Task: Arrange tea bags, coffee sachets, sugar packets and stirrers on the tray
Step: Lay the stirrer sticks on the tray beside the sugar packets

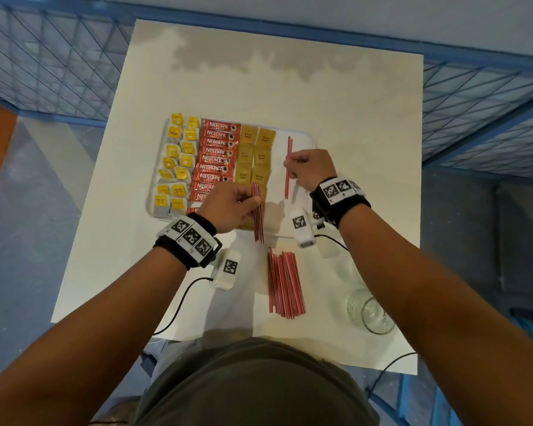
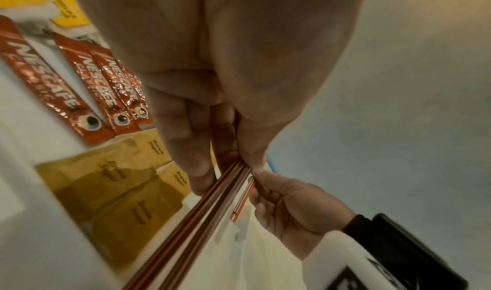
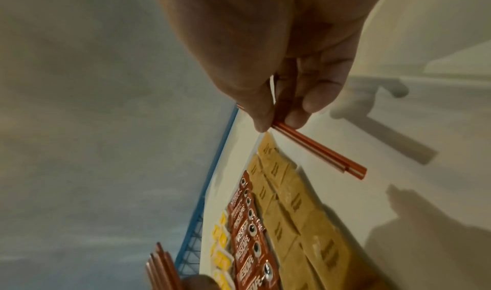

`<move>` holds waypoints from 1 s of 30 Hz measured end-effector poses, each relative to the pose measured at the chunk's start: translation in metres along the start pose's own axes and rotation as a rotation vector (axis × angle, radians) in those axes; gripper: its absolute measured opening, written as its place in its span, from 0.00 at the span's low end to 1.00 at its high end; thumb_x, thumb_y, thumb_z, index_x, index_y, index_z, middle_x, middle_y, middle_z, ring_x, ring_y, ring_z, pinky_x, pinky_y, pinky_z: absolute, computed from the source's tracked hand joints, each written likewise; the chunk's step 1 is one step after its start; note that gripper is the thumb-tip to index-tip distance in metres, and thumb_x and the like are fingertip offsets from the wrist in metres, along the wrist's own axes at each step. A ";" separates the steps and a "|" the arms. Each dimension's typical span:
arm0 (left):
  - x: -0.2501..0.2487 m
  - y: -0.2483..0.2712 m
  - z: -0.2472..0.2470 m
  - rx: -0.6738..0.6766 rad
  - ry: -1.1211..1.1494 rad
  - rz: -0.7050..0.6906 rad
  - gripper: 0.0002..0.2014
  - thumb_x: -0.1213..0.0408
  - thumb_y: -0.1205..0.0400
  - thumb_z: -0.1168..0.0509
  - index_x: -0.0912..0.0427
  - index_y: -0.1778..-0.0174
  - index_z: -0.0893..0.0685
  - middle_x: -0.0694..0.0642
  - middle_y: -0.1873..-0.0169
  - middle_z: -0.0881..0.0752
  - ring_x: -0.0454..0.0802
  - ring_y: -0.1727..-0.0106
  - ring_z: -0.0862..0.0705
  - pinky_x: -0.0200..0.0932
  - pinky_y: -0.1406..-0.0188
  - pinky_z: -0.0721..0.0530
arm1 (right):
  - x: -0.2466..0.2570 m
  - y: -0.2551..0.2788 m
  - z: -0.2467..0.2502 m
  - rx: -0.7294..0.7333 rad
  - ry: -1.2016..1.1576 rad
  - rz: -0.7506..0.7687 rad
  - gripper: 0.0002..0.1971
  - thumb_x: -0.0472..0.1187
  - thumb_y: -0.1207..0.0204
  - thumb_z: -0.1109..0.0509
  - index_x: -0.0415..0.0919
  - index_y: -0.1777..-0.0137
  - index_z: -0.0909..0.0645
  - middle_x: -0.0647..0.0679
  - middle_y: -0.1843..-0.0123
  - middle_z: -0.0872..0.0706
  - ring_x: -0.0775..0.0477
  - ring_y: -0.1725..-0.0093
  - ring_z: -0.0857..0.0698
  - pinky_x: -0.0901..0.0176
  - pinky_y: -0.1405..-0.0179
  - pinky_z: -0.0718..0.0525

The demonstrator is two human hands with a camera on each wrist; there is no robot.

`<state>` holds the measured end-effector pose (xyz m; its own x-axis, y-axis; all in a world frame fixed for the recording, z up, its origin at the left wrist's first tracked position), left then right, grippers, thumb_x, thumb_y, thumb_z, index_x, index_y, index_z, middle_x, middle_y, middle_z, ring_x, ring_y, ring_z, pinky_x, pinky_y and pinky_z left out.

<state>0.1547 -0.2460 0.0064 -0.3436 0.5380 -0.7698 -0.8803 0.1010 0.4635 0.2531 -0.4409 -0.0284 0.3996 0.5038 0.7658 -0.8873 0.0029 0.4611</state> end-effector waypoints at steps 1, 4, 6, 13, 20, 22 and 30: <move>0.000 -0.006 0.001 0.001 -0.014 0.008 0.11 0.62 0.14 0.31 0.66 0.56 0.12 0.62 0.64 0.09 0.57 0.64 0.09 0.49 0.63 0.10 | 0.001 -0.010 -0.003 -0.016 0.015 -0.012 0.08 0.40 0.24 0.23 0.40 0.46 0.08 0.52 0.67 0.10 0.52 0.65 0.10 0.58 0.57 0.11; 0.001 -0.021 0.003 0.024 0.003 0.049 0.11 0.59 0.15 0.31 0.64 0.56 0.11 0.62 0.65 0.09 0.59 0.64 0.09 0.51 0.61 0.08 | 0.002 -0.031 -0.014 -0.039 0.097 -0.032 0.08 0.43 0.26 0.21 0.41 0.50 0.07 0.50 0.64 0.09 0.45 0.60 0.07 0.48 0.49 0.08; -0.001 -0.032 0.004 0.030 0.000 0.061 0.11 0.59 0.14 0.31 0.63 0.57 0.11 0.59 0.69 0.11 0.51 0.71 0.11 0.47 0.67 0.10 | 0.001 -0.044 -0.022 -0.033 0.155 -0.037 0.09 0.46 0.27 0.20 0.42 0.54 0.06 0.47 0.62 0.07 0.41 0.55 0.07 0.44 0.46 0.09; -0.007 -0.060 0.008 0.037 0.073 0.086 0.10 0.60 0.14 0.32 0.61 0.57 0.13 0.63 0.62 0.11 0.51 0.67 0.12 0.47 0.62 0.08 | 0.004 -0.066 -0.028 -0.053 0.194 -0.094 0.10 0.45 0.28 0.18 0.38 0.62 0.07 0.45 0.67 0.08 0.46 0.66 0.09 0.46 0.55 0.07; -0.003 -0.079 0.014 0.035 0.136 0.142 0.11 0.61 0.14 0.32 0.69 0.50 0.14 0.64 0.61 0.13 0.53 0.63 0.11 0.50 0.57 0.07 | 0.009 -0.072 -0.031 -0.041 0.248 -0.109 0.09 0.46 0.33 0.13 0.41 0.65 0.08 0.46 0.67 0.08 0.45 0.64 0.07 0.46 0.56 0.07; -0.002 -0.083 0.016 0.033 0.164 0.151 0.10 0.62 0.14 0.31 0.68 0.49 0.13 0.68 0.58 0.11 0.56 0.62 0.11 0.52 0.56 0.07 | 0.010 -0.072 -0.033 -0.034 0.261 -0.105 0.10 0.46 0.33 0.14 0.41 0.66 0.08 0.46 0.67 0.08 0.44 0.64 0.07 0.45 0.56 0.07; 0.003 -0.092 0.022 0.014 0.187 0.162 0.07 0.61 0.15 0.31 0.56 0.57 0.13 0.57 0.65 0.12 0.51 0.65 0.12 0.42 0.62 0.09 | 0.019 -0.060 -0.034 -0.009 0.250 -0.077 0.16 0.42 0.23 0.21 0.40 0.72 0.14 0.44 0.71 0.10 0.44 0.68 0.08 0.45 0.60 0.07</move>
<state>0.2420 -0.2350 -0.0288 -0.5353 0.3836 -0.7525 -0.8050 0.0382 0.5921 0.3056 -0.4027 -0.0567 0.3975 0.6999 0.5934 -0.8592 0.0567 0.5086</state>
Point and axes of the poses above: each hand's wrist, its own y-axis away from the middle knuckle, its own z-axis out of the back of the hand, x = y × z, the point moved 5 cm from there along -y, towards the middle knuckle
